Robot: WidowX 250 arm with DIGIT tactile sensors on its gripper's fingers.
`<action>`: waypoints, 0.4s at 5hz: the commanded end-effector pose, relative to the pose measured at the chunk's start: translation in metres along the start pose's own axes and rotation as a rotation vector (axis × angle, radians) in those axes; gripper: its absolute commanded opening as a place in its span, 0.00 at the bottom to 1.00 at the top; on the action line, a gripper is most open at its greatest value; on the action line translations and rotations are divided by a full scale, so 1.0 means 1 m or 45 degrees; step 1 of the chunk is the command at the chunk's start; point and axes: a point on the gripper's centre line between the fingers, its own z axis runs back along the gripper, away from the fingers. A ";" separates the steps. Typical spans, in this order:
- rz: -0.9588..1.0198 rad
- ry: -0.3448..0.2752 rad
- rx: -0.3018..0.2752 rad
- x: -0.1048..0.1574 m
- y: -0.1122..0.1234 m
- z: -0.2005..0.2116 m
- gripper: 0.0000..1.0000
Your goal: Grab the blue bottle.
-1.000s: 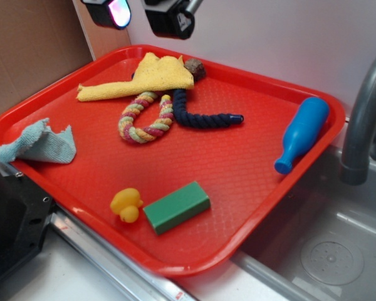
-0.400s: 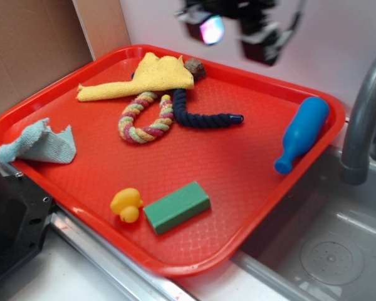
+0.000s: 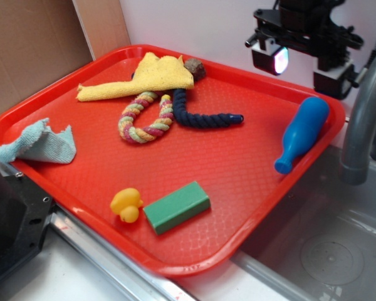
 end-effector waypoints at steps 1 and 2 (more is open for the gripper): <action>0.212 0.032 0.060 -0.005 -0.009 0.007 1.00; 0.188 0.094 0.000 -0.008 -0.010 -0.016 1.00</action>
